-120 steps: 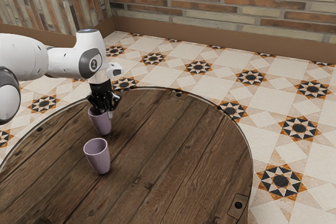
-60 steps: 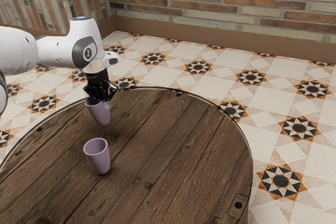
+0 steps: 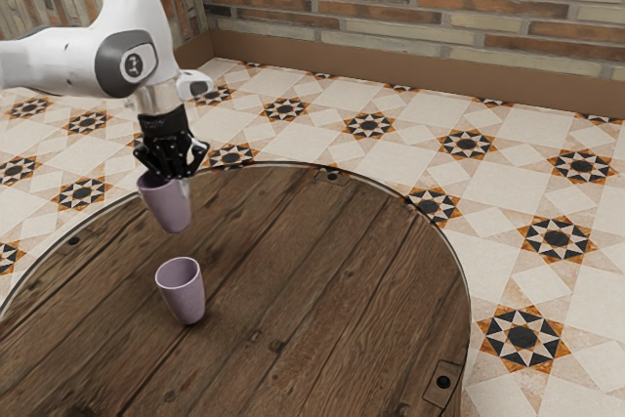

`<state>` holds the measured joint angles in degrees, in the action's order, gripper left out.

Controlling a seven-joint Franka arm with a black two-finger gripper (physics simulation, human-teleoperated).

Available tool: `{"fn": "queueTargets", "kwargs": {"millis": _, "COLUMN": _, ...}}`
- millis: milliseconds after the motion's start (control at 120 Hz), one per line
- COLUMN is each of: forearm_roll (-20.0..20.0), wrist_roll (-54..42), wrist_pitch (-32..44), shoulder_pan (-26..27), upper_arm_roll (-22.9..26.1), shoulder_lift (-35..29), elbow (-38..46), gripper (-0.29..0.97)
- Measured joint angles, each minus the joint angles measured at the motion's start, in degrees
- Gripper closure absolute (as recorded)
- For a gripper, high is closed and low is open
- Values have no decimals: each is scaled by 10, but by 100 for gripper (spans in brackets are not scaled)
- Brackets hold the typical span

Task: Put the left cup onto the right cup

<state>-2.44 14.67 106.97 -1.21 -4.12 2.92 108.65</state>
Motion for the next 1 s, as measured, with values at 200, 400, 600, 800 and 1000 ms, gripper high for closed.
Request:
{"fn": "queueTargets", "kwargs": {"millis": 200, "forearm_roll": 19, "wrist_roll": 60, "wrist_pitch": -12, "shoulder_pan": 22, "upper_arm_roll": 0, "shoulder_lift": -42, "elbow": 48, "gripper": 78}}
{"fn": "queueTargets", "kwargs": {"millis": 400, "forearm_roll": 24, "wrist_roll": 114, "wrist_pitch": -15, "shoulder_pan": 34, "upper_arm_roll": 1, "shoulder_lift": -57, "elbow": 76, "gripper": 78}}
{"fn": "queueTargets", "kwargs": {"millis": 600, "forearm_roll": 24, "wrist_roll": 160, "wrist_pitch": -13, "shoulder_pan": 34, "upper_arm_roll": 1, "shoulder_lift": -59, "elbow": 90, "gripper": 78}}
{"fn": "queueTargets", "kwargs": {"millis": 800, "forearm_roll": 24, "wrist_roll": 195, "wrist_pitch": 5, "shoulder_pan": 35, "upper_arm_roll": 1, "shoulder_lift": -58, "elbow": 105, "gripper": 78}}
{"fn": "queueTargets", "kwargs": {"millis": 1000, "forearm_roll": 25, "wrist_roll": 218, "wrist_pitch": 28, "shoulder_pan": 38, "upper_arm_roll": 1, "shoulder_lift": -52, "elbow": 106, "gripper": 78}}
